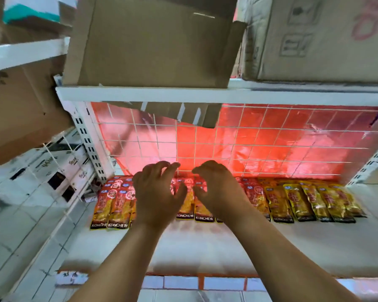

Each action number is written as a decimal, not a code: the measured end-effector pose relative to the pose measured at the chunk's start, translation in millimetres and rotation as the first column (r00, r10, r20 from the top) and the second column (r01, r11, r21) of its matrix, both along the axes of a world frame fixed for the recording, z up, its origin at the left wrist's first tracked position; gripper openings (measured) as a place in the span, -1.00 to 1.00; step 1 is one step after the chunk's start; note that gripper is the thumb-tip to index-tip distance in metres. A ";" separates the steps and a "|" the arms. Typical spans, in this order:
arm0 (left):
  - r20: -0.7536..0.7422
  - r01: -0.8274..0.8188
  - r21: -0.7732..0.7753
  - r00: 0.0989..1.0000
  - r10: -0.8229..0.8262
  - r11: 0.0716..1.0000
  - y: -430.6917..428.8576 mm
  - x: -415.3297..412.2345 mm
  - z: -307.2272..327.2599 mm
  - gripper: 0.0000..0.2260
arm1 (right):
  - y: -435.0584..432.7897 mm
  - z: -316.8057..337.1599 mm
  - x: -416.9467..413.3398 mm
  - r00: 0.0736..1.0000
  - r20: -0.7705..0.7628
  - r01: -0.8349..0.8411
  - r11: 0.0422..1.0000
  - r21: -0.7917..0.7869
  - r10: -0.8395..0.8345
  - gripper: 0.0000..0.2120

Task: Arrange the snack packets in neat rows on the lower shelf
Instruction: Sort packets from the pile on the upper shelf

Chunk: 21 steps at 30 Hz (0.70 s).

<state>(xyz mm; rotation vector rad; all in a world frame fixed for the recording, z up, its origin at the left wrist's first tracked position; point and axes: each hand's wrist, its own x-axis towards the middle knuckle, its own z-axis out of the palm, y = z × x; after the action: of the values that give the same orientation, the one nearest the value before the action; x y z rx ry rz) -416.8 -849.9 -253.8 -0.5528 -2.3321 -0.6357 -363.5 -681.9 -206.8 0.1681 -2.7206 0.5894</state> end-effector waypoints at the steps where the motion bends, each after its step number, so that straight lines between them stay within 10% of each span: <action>1: 0.001 0.012 -0.002 1.000 -0.012 1.000 11.2 6.5 7.0 -0.58 | 11.7 5.8 8.9 1.000 -0.013 0.013 1.000 0.013 -0.013 -0.61; 21: -0.274 0.469 -0.040 0.844 -0.461 0.882 369.8 266.6 195.1 -0.57 | 343.1 175.3 342.4 0.839 -0.417 0.386 0.923 0.004 -0.349 -0.59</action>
<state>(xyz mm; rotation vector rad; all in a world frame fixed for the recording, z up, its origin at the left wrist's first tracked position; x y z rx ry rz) -150.3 -480.1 -58.7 -1.1410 -1.9258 -0.7528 -21.1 -338.8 -31.5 -0.1919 -2.2802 0.2805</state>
